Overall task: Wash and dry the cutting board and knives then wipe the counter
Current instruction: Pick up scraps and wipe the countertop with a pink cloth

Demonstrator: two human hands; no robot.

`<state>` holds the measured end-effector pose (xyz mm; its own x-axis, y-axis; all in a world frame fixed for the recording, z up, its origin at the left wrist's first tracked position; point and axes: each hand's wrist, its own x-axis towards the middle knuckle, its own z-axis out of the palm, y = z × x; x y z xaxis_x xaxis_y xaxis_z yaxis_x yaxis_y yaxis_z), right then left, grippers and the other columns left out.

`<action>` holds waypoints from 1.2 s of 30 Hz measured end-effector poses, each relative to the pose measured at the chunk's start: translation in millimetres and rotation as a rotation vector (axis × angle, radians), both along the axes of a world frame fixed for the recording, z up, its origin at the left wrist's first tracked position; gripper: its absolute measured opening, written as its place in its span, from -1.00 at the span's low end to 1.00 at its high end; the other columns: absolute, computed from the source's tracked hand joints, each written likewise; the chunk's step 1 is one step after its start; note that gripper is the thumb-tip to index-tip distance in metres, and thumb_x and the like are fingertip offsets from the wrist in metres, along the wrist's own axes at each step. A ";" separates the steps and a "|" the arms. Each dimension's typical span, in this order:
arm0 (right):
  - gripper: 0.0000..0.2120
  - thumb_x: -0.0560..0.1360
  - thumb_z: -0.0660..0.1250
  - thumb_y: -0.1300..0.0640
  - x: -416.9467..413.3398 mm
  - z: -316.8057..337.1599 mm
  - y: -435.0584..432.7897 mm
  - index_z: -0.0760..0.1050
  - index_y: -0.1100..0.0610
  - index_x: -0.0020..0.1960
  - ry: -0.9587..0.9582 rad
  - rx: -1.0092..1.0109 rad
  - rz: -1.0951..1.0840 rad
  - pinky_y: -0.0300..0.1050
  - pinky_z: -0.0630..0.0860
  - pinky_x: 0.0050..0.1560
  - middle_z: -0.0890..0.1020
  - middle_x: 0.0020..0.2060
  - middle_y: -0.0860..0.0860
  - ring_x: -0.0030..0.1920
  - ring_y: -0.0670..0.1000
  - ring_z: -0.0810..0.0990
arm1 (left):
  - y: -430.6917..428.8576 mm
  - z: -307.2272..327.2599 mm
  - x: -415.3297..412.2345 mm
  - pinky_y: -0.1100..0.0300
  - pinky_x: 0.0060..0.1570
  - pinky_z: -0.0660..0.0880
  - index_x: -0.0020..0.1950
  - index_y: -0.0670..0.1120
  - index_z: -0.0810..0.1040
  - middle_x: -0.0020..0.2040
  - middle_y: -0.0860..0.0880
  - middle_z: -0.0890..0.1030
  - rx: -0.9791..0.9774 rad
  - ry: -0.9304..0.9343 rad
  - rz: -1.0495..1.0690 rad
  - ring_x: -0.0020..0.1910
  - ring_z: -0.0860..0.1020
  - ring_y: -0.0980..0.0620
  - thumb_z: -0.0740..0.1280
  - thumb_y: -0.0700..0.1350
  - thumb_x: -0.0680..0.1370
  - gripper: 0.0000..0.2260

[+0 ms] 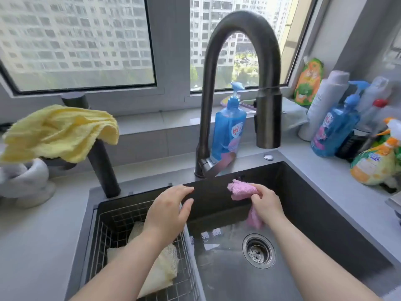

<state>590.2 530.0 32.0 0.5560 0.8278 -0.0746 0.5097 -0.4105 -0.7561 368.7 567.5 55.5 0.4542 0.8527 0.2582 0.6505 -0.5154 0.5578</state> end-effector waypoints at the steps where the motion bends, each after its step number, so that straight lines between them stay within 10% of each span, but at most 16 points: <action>1: -0.57 0.48 0.08 0.39 14.7 3.9 -1.5 0.52 0.11 0.22 0.005 0.023 -0.016 -0.32 0.29 -0.21 0.62 0.08 0.11 -0.09 0.02 0.47 | 2.6 8.7 21.8 0.26 0.30 0.26 0.32 -0.05 0.45 0.30 0.03 0.49 0.000 -0.013 -0.021 0.32 0.40 0.07 0.18 -0.10 0.59 -0.69; 5: -0.59 0.53 0.04 0.35 80.2 19.6 3.5 0.47 0.11 0.27 0.022 0.127 -0.096 -0.39 0.40 -0.10 0.59 0.10 0.07 0.01 0.05 0.50 | 20.9 33.4 114.1 0.27 0.19 0.31 0.27 -0.13 0.50 0.25 -0.07 0.53 -0.102 -0.148 -0.038 0.25 0.46 -0.01 0.18 -0.15 0.59 -0.72; 8: -0.59 0.56 0.01 0.34 123.2 29.0 17.1 0.41 0.13 0.32 0.016 0.185 -0.154 -0.61 0.32 -0.40 0.51 -0.03 -0.01 0.05 0.19 0.51 | 40.5 34.4 172.8 0.26 0.14 0.34 0.21 -0.14 0.52 0.17 -0.08 0.56 -0.249 -0.275 0.059 0.21 0.49 -0.06 0.20 -0.12 0.58 -0.75; 13: -0.54 0.54 0.06 0.37 186.4 18.2 62.4 0.32 0.14 0.41 -0.254 0.296 -0.155 -0.09 0.27 0.32 0.39 0.38 0.12 0.38 0.16 0.32 | 88.7 49.4 231.9 0.18 0.25 0.22 0.35 -0.28 0.35 0.30 -0.23 0.43 0.001 -0.365 0.234 0.28 0.40 -0.14 0.20 -0.08 0.49 -0.53; 19: -0.45 0.53 0.04 0.36 218.6 -36.8 100.2 0.19 0.01 0.47 -0.374 -0.141 0.143 -0.05 -0.01 0.48 0.23 0.47 0.06 0.48 0.05 0.13 | 144.0 38.8 259.0 0.14 0.38 -0.02 0.50 -0.18 0.01 0.49 -0.17 0.15 0.023 -0.233 0.502 0.46 0.11 -0.10 0.24 0.02 0.55 -0.35; 28: -0.45 0.56 0.02 0.32 193.3 -57.1 130.8 0.05 0.06 0.51 -0.467 -0.128 0.287 -0.10 -0.09 0.48 0.10 0.51 0.01 0.51 0.03 0.00 | 204.0 53.9 268.6 0.15 0.22 0.30 0.27 -0.13 0.43 0.18 -0.09 0.55 0.072 -0.354 0.471 0.20 0.48 -0.10 0.38 -0.02 0.47 -0.58; 36: -0.52 0.56 0.10 0.24 91.8 -58.7 151.7 0.15 0.16 0.46 -0.539 0.003 0.730 -0.08 -0.13 0.48 0.17 0.48 0.10 0.50 0.11 0.01 | 206.7 67.3 257.0 0.21 0.04 0.42 0.22 -0.22 0.45 -0.02 -0.03 0.50 0.224 -0.529 0.383 -0.07 0.46 0.04 0.41 -0.09 0.45 -0.60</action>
